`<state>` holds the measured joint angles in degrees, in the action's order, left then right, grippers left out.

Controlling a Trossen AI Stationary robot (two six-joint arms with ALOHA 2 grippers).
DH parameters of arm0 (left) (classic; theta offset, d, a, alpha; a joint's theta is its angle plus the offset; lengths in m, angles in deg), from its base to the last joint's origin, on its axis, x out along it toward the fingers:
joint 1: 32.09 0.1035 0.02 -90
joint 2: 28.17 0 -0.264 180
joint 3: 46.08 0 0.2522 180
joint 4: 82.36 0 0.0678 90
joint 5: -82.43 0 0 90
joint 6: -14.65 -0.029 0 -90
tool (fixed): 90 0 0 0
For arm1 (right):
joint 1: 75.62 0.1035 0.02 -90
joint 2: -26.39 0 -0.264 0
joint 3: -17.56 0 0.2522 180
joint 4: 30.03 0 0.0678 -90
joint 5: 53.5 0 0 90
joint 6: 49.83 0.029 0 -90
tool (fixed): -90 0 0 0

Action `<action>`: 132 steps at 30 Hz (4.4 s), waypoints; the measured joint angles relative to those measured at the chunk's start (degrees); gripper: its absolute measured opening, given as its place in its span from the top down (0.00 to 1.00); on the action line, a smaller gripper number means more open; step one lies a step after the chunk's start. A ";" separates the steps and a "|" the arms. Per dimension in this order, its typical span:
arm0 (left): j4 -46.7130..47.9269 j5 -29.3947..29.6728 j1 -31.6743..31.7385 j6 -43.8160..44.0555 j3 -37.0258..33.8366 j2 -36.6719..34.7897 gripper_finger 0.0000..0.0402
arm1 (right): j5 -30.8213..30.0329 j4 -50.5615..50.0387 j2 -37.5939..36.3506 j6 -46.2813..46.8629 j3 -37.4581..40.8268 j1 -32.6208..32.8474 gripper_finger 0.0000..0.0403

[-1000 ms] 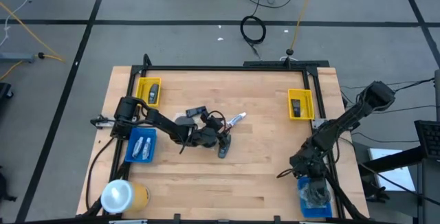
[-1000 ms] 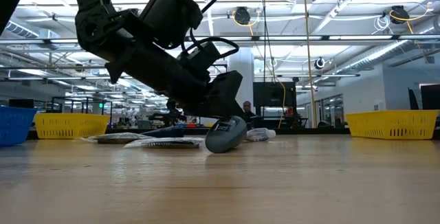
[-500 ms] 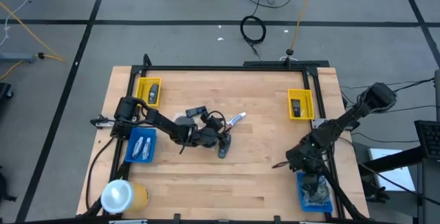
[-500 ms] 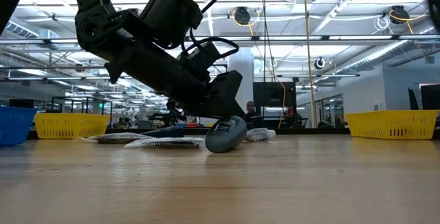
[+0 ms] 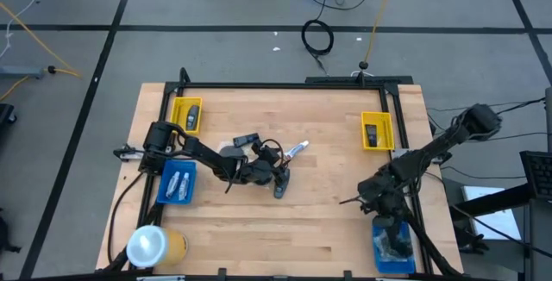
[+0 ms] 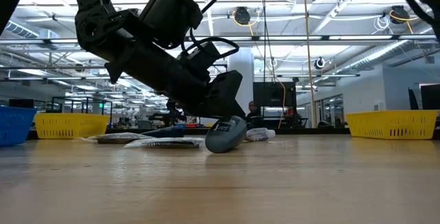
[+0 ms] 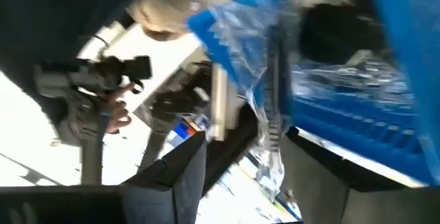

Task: Pick & Place Travel size toiletries
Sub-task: Put the black hairbrush into the right blue basket, then put the gray deodorant into the left yellow basket

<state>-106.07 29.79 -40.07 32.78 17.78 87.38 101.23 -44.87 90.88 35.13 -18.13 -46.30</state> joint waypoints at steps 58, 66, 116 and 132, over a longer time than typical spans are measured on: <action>0.02 3.80 -3.01 -3.41 0.00 -3.47 0.39 | -79.28 2.54 -6.63 -38.30 -9.64 10.43 1.00; 4.00 8.49 -8.51 -12.00 0.04 -17.09 0.39 | -103.74 43.13 -1.57 -74.61 5.61 0.10 0.93; 50.49 -8.75 -6.71 32.92 20.65 2.51 0.51 | -97.63 76.24 39.49 -72.20 10.10 -16.57 0.31; 87.27 1.66 -2.92 25.13 34.73 -6.88 0.42 | -97.78 76.10 39.45 -68.40 10.10 -16.37 0.31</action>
<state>-18.80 31.45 -43.00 57.91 52.52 80.50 3.45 31.22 130.33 -33.27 -8.04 -62.67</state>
